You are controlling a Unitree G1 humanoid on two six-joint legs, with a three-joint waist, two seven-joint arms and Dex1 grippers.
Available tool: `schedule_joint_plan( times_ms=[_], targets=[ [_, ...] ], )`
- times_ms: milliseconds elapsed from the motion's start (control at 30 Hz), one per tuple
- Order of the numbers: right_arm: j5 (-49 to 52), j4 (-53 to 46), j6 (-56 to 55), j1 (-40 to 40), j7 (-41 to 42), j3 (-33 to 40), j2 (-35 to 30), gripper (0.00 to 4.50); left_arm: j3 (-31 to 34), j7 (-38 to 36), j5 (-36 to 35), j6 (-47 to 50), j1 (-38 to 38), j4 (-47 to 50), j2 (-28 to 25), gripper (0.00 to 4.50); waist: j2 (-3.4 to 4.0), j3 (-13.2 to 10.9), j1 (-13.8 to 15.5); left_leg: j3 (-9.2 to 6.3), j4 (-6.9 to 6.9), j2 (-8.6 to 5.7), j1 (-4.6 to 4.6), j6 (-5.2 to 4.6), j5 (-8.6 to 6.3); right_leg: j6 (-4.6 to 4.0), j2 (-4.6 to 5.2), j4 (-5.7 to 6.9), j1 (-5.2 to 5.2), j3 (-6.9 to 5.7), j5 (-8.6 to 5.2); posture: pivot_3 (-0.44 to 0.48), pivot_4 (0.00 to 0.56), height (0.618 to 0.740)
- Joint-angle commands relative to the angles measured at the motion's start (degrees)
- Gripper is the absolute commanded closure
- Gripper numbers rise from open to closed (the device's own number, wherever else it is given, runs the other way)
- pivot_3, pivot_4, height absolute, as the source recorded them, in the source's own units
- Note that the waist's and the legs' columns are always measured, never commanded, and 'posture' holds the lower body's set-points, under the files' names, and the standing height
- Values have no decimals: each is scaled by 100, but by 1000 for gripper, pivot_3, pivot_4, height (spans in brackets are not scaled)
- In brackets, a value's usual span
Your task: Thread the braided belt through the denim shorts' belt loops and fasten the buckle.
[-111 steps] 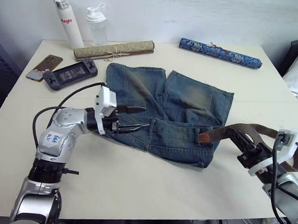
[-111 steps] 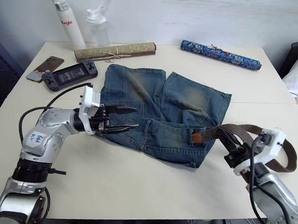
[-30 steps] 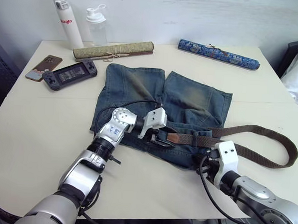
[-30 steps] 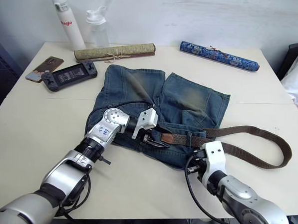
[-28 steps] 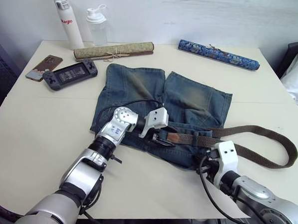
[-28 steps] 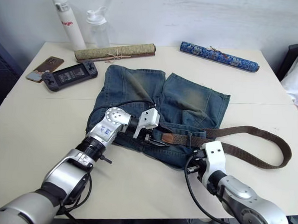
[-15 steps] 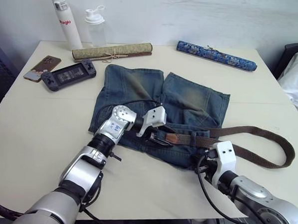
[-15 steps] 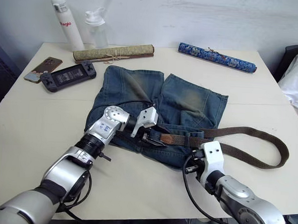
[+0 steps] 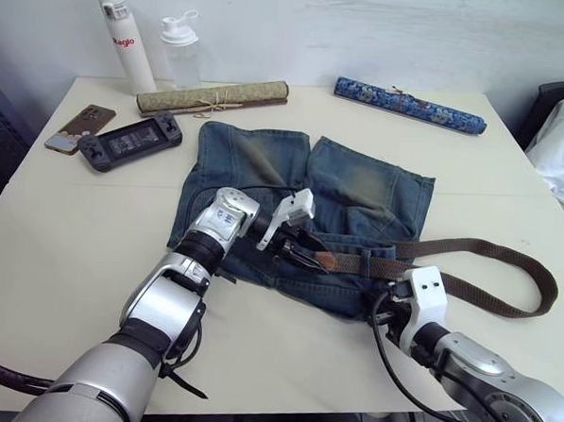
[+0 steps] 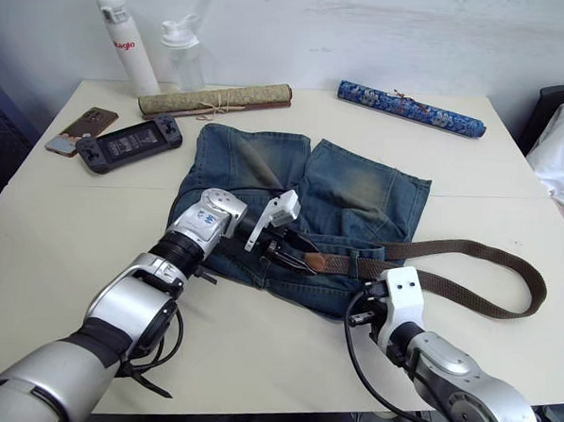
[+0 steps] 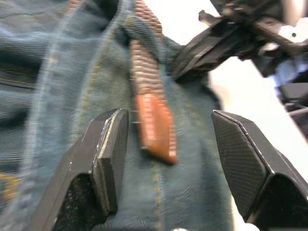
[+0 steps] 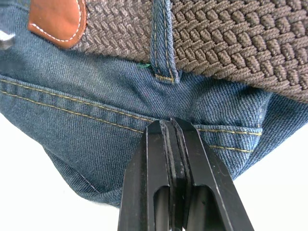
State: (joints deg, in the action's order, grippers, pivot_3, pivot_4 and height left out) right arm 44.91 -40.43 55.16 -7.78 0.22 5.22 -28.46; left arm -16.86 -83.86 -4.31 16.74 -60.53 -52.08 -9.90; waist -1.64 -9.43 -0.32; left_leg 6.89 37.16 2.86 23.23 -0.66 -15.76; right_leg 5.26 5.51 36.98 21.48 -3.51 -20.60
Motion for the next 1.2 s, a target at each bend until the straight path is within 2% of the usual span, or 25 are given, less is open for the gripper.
schedule_joint_plan(
  times_ms=[33, 133, 167, 200, 233, 333, 467, 533, 567, 667, 833, 1000, 1200],
  targets=[
    [-79, 19, 196, -90, -1, -81, 68, 4410, -82, -298, 6, 188, 76, 119, 20, 1472, 0, 0, 0, 0, 0, 0, 0, 0, 0, 0, 0, 0, 0, 0, 0, 0, 150, 737],
    [-107, 26, 210, -80, 9, -75, 106, 4410, -30, -261, 0, 219, 75, 177, 60, 1472, 0, 0, 2, -1, 1, 0, 1, -2, -1, 0, 5, 0, 0, 6, 0, 0, 150, 737],
    [-121, 24, 210, -75, 24, -93, 114, 4500, 0, -197, -7, 252, 61, 163, 87, 1868, 0, 0, 2, -1, 1, 0, 1, -3, -1, 0, 6, 0, 0, 7, 0, 0, 150, 737],
    [-134, 21, 217, -65, 29, -112, 122, 4500, 15, -155, -9, 268, 50, 153, 106, 1988, 0, 0, 2, -1, 1, 1, 1, -4, -2, 0, 6, 0, 0, 7, 0, 0, 150, 737],
    [-147, 19, 225, -59, 35, -123, 130, 4500, 24, -129, -6, 276, 45, 149, 116, 2335, 0, 0, 3, -1, 1, 1, 1, -8, -5, 0, 7, 1, 0, 8, 0, 0, 150, 737],
    [-176, 23, 249, -19, 48, -142, 163, 4500, 50, -53, -1, 341, 29, 118, 147, 3597, 0, 0, 0, -1, 1, 1, 1, -13, -7, 0, 7, 1, 0, 8, 0, 0, 150, 737],
    [-210, 22, 280, 20, 66, -154, 192, 4500, 126, 87, -45, 393, 19, 131, 193, 3597, 0, 0, 0, -1, 1, 2, 1, -13, -7, 0, 8, 2, 1, 9, 0, 0, 150, 737],
    [-231, 26, 299, 48, 85, -172, 197, 4500, 167, 200, -47, 289, 16, 143, 203, 4070, 0, 0, 1, -1, 2, 2, 1, -13, -7, 0, 9, 2, 1, 9, 0, 0, 150, 737],
    [-246, 34, 303, 63, 90, -184, 209, 4500, 208, 283, -56, 286, -8, 130, 213, 4449, -1, 0, 1, -1, 2, 2, 1, -13, -7, 0, 10, 2, 1, 9, 0, 0, 150, 737],
    [-348, 57, 324, 121, 84, -249, 228, 4500, 306, 371, -94, 357, -48, 265, 128, 4484, -1, 0, -8, -1, 2, 2, 1, -13, -8, 0, 11, 2, 1, 9, 0, 0, 150, 737],
    [-557, 39, 336, 201, 12, -289, 308, 4500, 332, 218, -159, 403, 281, 1243, -339, 4484, 0, 0, -79, -1, -4, 5, 2, -1, -1, -2, 12, 4, 5, 11, -1, 0, 150, 737],
    [-870, 69, 236, 323, -52, -318, 393, 4500, 484, 347, -339, 1181, 1079, 2623, -1105, 4484, 0, -1, -143, -1, -8, 12, 2, 15, 6, -5, 11, 4, 6, 15, -2, 0, 150, 737],
    [-1161, 107, 203, 375, -35, -333, 464, 4500, 986, 750, -959, 2303, 1680, 4033, -1617, 4484, 0, -1, -101, -7, -1, 4, 3, 16, 7, -4, 23, 5, 1, 15, -2, 0, 150, 737]
  ],
)
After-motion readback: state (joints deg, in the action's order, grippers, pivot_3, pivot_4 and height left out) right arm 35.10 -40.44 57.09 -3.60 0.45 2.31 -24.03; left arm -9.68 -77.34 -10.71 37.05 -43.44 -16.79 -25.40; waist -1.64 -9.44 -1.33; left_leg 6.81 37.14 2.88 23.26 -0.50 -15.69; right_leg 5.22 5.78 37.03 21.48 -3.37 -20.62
